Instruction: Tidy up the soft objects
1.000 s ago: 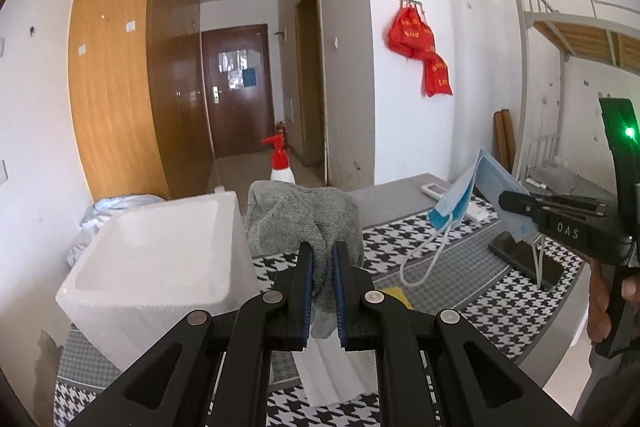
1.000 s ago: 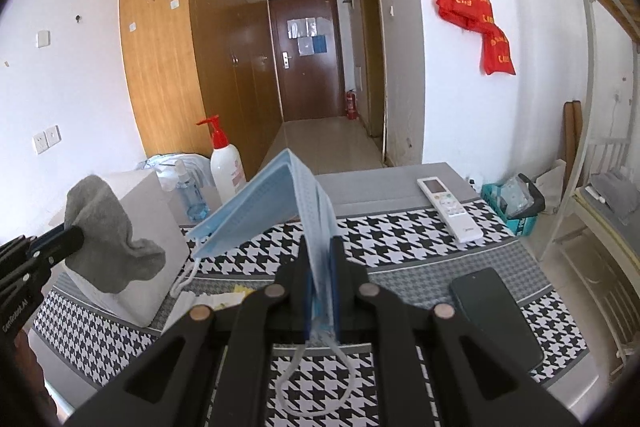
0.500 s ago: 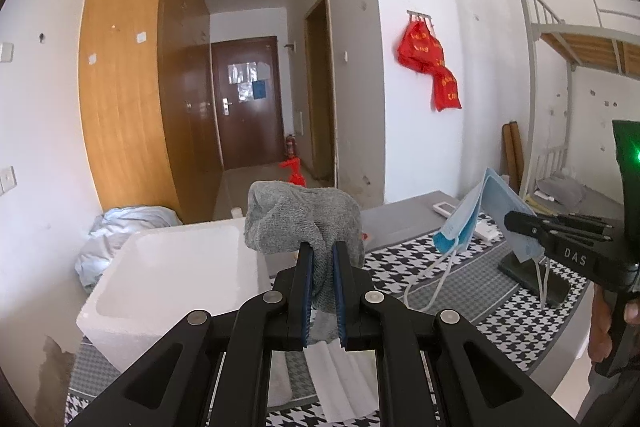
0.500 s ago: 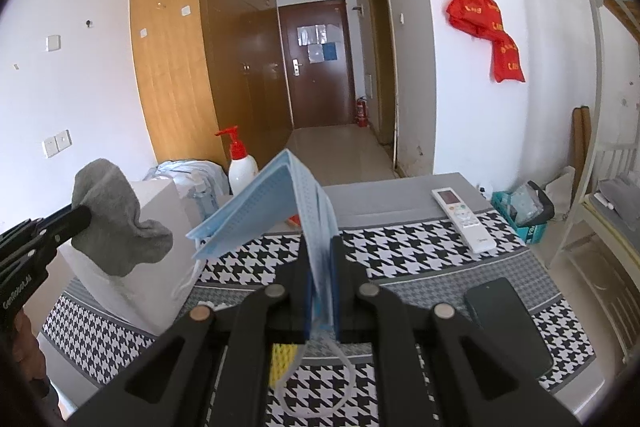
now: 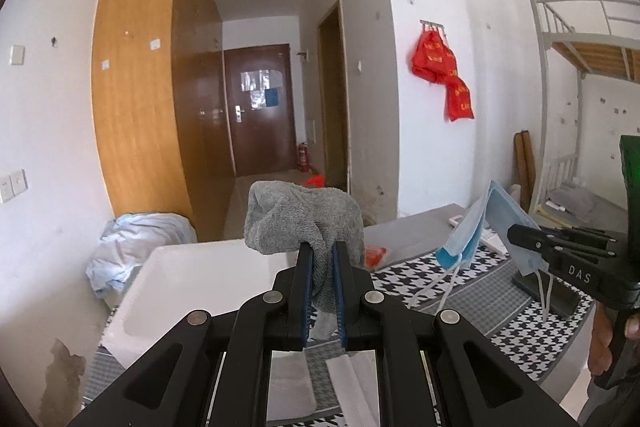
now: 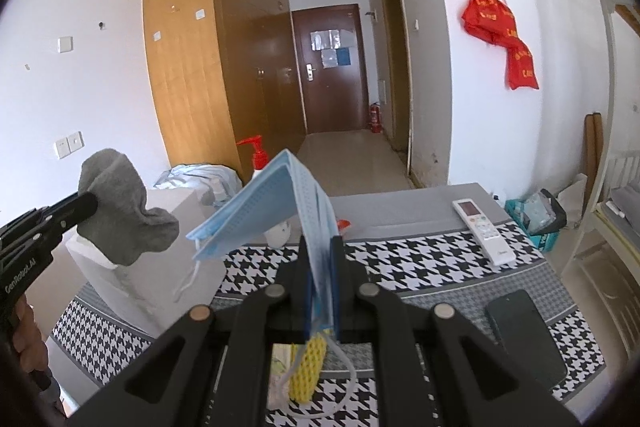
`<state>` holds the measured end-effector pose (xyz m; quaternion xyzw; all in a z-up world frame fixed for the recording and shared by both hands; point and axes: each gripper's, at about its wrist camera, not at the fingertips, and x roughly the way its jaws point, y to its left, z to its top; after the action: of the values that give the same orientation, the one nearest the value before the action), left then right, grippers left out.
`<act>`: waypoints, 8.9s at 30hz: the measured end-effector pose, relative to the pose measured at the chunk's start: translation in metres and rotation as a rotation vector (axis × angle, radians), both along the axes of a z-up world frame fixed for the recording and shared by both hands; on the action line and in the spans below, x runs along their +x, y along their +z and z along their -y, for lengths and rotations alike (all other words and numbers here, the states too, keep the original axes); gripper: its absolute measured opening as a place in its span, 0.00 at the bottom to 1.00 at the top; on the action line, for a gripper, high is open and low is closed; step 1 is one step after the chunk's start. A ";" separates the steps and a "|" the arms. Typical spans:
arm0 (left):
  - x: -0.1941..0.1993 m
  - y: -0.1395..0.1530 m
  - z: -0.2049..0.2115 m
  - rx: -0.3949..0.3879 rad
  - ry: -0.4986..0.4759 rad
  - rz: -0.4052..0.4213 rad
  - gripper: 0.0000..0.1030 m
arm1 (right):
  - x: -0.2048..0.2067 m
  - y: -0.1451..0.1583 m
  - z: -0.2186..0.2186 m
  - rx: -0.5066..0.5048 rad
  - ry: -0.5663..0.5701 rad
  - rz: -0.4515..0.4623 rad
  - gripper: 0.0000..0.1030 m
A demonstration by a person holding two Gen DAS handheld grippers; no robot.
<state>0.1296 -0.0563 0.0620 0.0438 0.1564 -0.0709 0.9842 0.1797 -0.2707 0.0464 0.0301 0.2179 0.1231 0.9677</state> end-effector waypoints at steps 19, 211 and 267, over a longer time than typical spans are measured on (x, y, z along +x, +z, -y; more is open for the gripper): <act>0.006 0.007 -0.042 -0.003 0.128 0.004 0.10 | 0.013 0.012 -0.050 -0.006 0.106 0.019 0.10; -0.068 -0.013 -0.034 -0.050 0.071 0.041 0.99 | -0.068 -0.015 -0.033 -0.015 -0.050 0.094 0.99; -0.033 -0.075 -0.016 -0.063 0.018 -0.109 0.99 | -0.051 -0.100 -0.022 -0.149 -0.117 -0.050 0.99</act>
<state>0.0966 -0.0398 -0.0134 0.0073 0.2078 -0.0693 0.9757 0.1283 -0.2490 -0.0536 -0.0264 0.2482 0.0491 0.9671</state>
